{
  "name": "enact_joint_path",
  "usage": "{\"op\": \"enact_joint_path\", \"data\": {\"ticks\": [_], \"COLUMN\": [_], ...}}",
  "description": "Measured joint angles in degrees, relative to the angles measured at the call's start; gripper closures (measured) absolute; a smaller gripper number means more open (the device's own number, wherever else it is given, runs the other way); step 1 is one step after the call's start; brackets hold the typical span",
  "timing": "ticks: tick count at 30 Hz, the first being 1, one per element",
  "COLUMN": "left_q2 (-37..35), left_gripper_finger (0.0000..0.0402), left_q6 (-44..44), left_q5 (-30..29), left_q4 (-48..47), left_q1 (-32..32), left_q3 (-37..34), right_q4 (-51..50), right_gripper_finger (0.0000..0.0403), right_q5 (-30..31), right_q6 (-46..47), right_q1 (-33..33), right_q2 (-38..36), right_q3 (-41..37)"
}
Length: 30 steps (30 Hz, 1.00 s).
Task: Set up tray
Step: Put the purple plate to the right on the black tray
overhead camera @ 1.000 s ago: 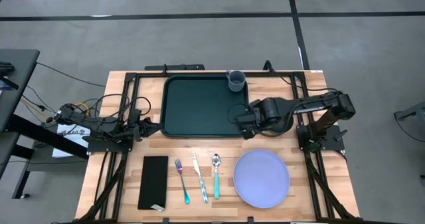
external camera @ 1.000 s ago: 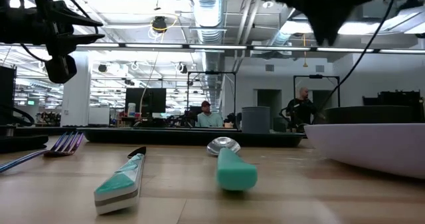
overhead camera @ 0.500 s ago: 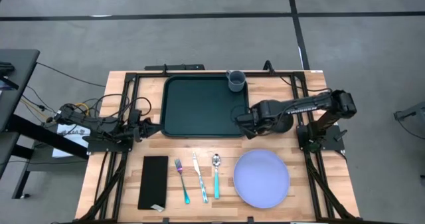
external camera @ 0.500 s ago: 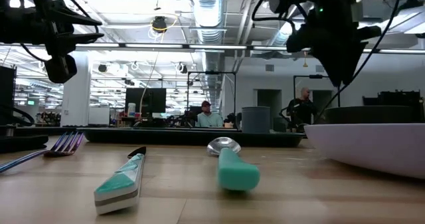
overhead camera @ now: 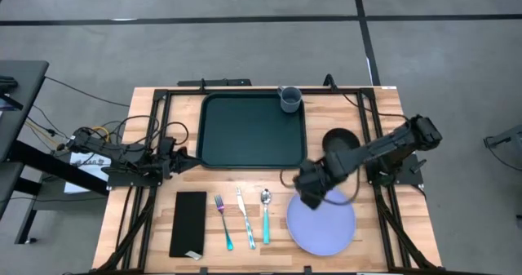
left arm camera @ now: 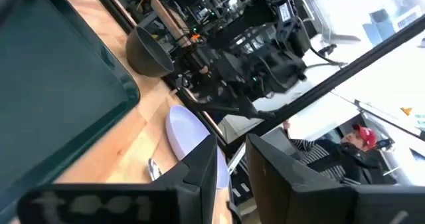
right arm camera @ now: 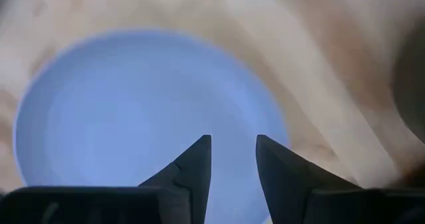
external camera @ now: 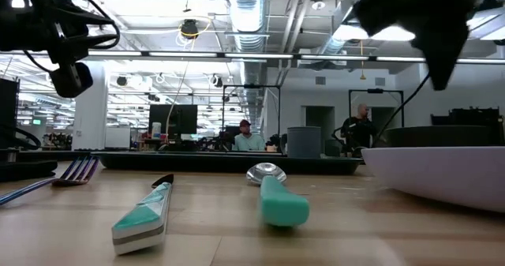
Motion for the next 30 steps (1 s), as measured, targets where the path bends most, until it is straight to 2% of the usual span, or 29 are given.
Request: {"op": "enact_joint_path", "data": {"ticks": [6,11,14,17,21,30], "left_q2": [0.0,0.0,0.0,0.0,0.0,0.0], "left_gripper_finger": [0.0333,0.0333,0.0333,0.0333,0.0333,0.0333], "left_q6": [3.6,5.2,5.2,4.8,4.5,2.9], "left_q5": [-0.1,-0.1,-0.1,-0.1,0.8,1.4], "left_q4": [0.0,0.0,0.0,0.0,-0.1,-0.2], "left_q1": [0.0,0.0,0.0,0.0,0.0,0.0], "left_q3": [0.0,0.0,0.0,0.0,0.0,0.0], "right_q4": [-0.3,-3.1,-2.3,-2.2,-3.0,-8.2], "right_gripper_finger": [0.0290,0.0290,0.0290,0.0290,0.0290,0.0290], "right_q5": [2.7,4.2,1.3,-2.8,-4.7,-3.0], "right_q6": [-12.6,-16.6,-15.4,-7.7,10.7,51.3], "right_q1": [6.0,4.5,2.1,-0.1,-0.2,11.1], "right_q2": [0.0,0.0,0.1,0.1,-0.2,-2.3], "right_q3": [0.0,-0.2,-1.7,-3.2,-3.7,-3.7]}}
